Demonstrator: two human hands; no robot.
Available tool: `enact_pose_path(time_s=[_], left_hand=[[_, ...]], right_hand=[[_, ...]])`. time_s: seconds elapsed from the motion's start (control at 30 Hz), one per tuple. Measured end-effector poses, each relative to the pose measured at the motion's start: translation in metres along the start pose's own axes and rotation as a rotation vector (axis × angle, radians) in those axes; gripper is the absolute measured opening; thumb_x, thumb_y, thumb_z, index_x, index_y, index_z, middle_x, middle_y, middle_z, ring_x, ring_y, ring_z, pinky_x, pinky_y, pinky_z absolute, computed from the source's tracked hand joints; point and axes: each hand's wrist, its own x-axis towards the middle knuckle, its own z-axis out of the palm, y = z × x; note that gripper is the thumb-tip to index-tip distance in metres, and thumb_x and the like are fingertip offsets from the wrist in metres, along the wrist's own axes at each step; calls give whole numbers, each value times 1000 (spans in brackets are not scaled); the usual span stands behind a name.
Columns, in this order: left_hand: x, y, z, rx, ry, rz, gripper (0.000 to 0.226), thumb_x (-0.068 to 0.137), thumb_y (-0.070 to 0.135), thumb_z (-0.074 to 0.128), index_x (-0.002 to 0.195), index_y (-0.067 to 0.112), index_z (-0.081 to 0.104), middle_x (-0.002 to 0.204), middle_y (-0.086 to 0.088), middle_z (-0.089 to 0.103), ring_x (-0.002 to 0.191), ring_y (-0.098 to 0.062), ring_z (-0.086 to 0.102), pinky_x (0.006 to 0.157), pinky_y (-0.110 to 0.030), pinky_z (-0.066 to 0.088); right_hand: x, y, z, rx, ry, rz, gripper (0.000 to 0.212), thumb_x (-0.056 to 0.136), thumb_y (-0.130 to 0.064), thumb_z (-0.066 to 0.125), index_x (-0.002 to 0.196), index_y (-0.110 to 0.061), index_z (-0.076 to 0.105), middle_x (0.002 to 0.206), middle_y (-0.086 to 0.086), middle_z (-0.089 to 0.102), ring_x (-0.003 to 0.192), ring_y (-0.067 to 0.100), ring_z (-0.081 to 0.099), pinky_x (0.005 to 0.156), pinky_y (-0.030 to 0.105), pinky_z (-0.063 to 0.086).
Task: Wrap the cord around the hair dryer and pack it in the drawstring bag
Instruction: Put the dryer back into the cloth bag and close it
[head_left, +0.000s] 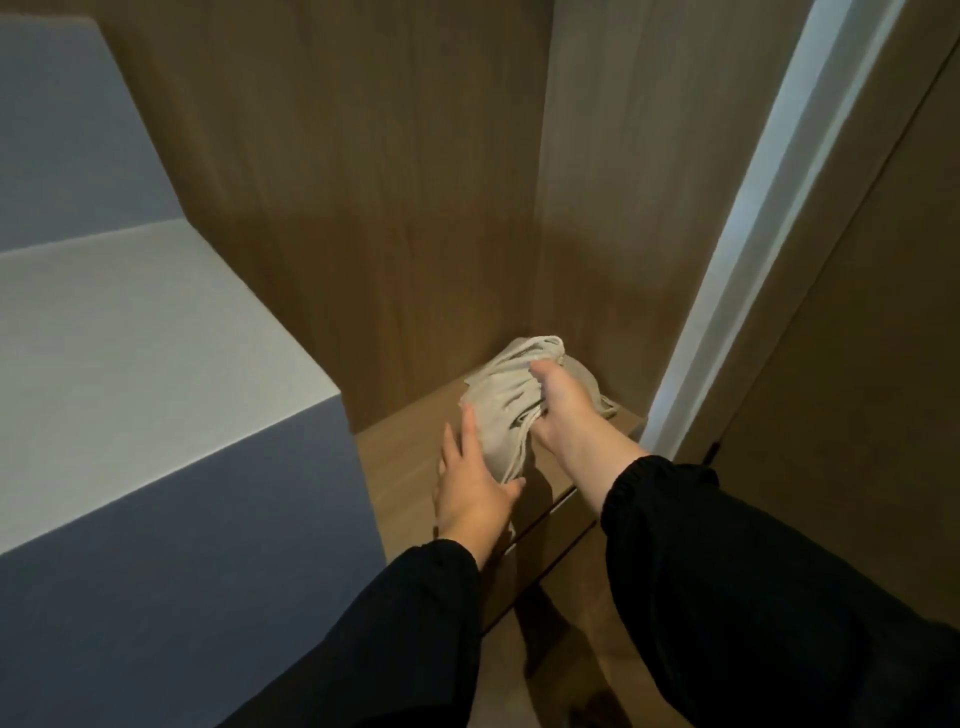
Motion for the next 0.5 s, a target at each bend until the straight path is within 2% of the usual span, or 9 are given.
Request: enact_pose_path(time_s=[0.1,0.17,0.3,0.4,0.5], left_hand=[[36,-17,11,148,149,-14,105,81,20,69,147,39,-10,158,-1,11,142,-25,22,112,-51,28],[54,-29,20,256,177,-14,103,81,16,67,148,37,-10,157,-2,15,140,-26,24,110,-53,30],[71,-47,48,362,82,-65,101,85,6,60,147,35,-14,159,-4,7,141,-27,24,108,-45,34],[74,-52,70,370,23,-18,98,88,1,53,148,31,-18,160,-4,-1,131,-26,40,95,-36,49],[78,-52,83,431,18,34,96,89,-1,50,147,33,-18,160,-4,-2,120,-25,48,84,-33,52]], right_hand=[[35,5,-1,118,-83,55,38,90,-13,54,125,2,54,114,22,67,104,35,66,97,49,49],[54,14,-9,187,-119,79,38,93,-9,47,129,2,51,122,24,63,111,36,61,101,48,46],[81,43,-33,259,-116,147,41,93,-3,39,134,1,48,129,24,57,119,37,55,106,47,41],[97,54,-55,297,-121,171,43,93,-4,37,134,2,48,131,24,56,122,37,52,109,47,37],[110,57,-82,317,-110,175,44,91,-3,37,134,-2,49,131,23,57,122,36,53,109,48,37]])
